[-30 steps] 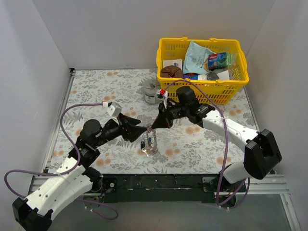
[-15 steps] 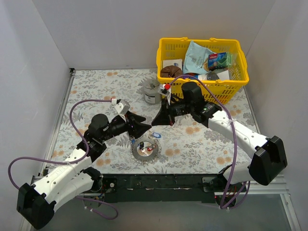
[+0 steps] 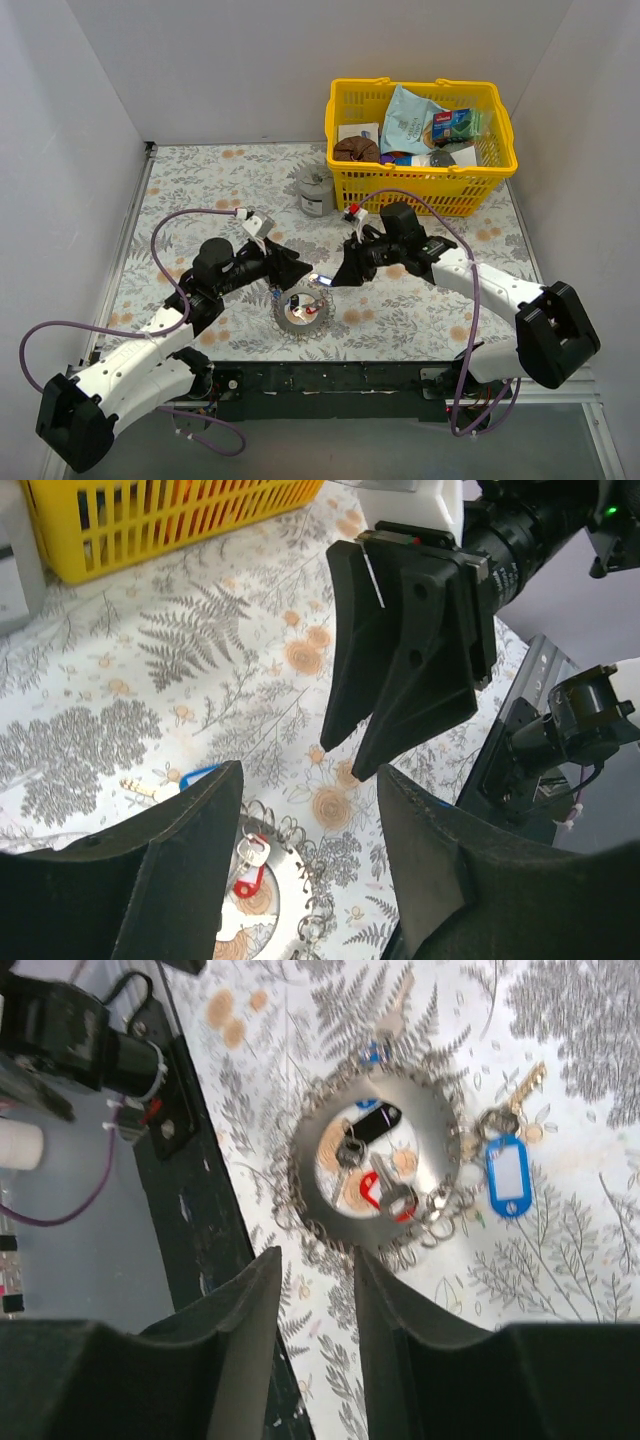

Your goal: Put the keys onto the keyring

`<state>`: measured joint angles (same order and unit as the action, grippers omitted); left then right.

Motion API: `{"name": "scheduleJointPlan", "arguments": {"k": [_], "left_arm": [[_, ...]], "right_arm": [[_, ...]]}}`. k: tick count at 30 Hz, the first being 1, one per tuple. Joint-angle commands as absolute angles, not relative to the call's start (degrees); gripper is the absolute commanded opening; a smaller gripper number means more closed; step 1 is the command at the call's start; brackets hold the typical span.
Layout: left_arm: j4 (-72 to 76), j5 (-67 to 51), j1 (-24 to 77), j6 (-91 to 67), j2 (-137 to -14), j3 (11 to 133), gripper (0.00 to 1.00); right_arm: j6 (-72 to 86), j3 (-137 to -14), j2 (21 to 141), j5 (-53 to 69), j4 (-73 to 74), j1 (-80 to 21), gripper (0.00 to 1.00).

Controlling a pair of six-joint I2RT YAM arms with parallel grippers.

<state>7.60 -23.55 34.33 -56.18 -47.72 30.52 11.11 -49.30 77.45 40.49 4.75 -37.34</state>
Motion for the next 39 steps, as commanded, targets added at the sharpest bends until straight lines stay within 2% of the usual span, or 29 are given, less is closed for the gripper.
{"name": "scheduleJointPlan", "arguments": {"k": [1,8,15,23,26,28,29,30,32,39], "left_arm": [[5.0,-22.5,34.2,-58.4,-49.0,29.0,0.56],[3.7,-19.8,34.2,-62.7,-50.7,27.0,0.56],[4.0,-19.6,34.1,-64.2,-50.9,26.2,0.56],[3.4,-19.5,34.1,-63.8,-50.6,26.5,0.56],[3.3,-19.4,34.2,-63.6,-50.7,26.6,0.56],[3.1,-19.4,34.2,-63.7,-50.8,26.7,0.56],[3.0,-19.2,34.1,-63.6,-50.8,26.8,0.56],[3.0,-19.2,34.2,-63.6,-50.8,26.7,0.56],[2.7,-19.0,34.2,-63.5,-50.9,26.7,0.56],[2.1,-18.4,34.1,-63.2,-50.7,26.3,0.56]], "right_arm": [[11.2,-44.7,77.5,38.7,0.8,-37.3,0.46],[9.3,-39.8,83.2,37.6,-3.2,-38.1,0.53],[8.9,-40.4,88.9,34.5,-6.7,-40.0,0.59],[8.6,-41.6,95.3,34.1,-8.8,-40.7,0.57],[9.1,-41.9,96.7,34.1,-9.8,-40.9,0.53],[9.3,-42.3,97.4,34.8,-10.3,-41.1,0.45],[9.2,-42.5,97.6,35.1,-10.4,-41.2,0.37],[9.3,-42.8,97.8,35.9,-10.4,-41.2,0.21],[9.2,-43.2,97.8,36.6,-10.2,-41.3,0.03],[4.9,-45.8,87.4,38.1,-4.0,-41.3,0.01]]}}
